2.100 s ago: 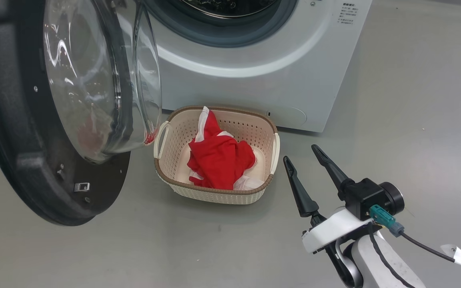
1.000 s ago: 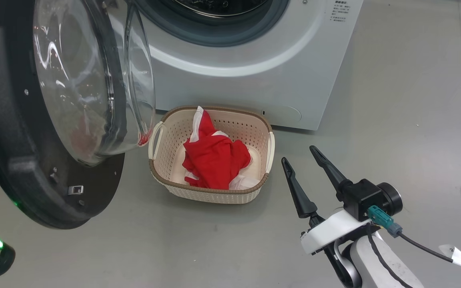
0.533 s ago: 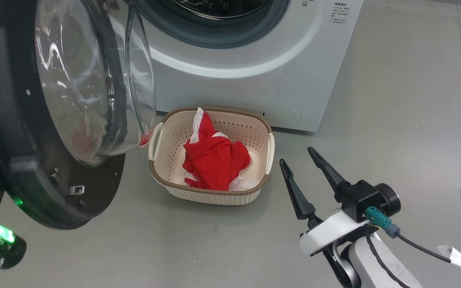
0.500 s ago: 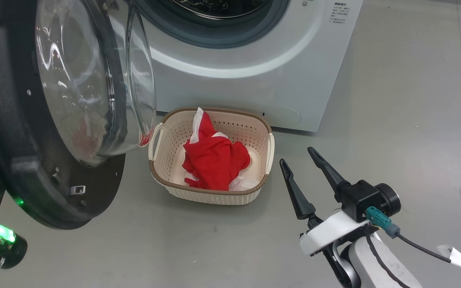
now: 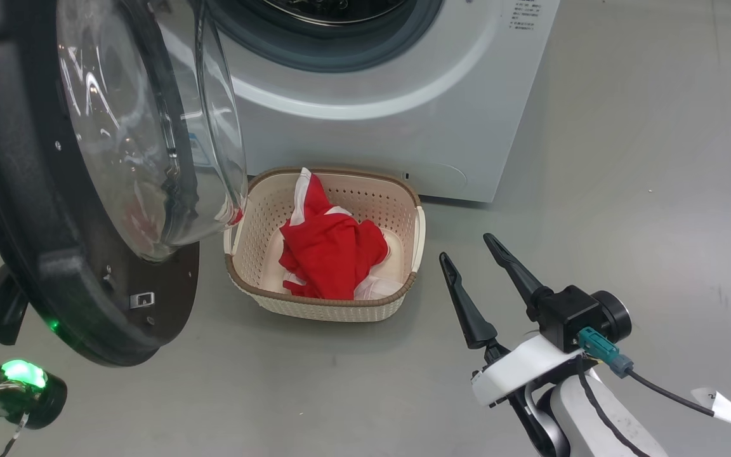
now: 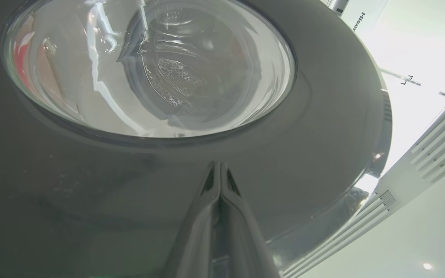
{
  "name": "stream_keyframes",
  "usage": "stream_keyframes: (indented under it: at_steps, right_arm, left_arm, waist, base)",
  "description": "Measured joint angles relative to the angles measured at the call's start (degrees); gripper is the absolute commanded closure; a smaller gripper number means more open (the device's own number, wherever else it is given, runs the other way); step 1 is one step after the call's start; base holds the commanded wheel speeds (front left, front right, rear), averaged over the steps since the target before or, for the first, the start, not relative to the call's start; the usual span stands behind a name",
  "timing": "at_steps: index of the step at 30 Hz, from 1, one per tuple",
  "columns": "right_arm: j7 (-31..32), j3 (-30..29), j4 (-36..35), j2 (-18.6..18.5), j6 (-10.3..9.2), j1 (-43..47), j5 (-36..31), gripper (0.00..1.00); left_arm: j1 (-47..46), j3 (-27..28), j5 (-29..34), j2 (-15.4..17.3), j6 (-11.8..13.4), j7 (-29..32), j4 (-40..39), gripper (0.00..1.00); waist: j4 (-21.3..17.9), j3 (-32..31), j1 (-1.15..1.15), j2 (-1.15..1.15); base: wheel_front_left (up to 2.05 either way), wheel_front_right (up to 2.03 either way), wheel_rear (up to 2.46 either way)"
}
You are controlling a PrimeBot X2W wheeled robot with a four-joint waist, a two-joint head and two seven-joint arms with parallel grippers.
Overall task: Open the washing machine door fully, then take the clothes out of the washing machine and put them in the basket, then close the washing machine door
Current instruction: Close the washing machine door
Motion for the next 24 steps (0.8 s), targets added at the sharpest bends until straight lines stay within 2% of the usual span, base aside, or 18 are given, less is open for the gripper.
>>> stream_keyframes:
  at_steps: [24]
  right_arm:
    - [0.0,0.02,-0.81,-0.01,-1.0,-1.1,0.48,0.0]
  left_arm:
    - [2.05,-4.27,-3.54,-2.43,0.04,-0.08,-3.35,1.0]
  waist:
    - [-8.27,1.33,0.0,0.0]
  base:
    - [0.0,0.0,0.0]
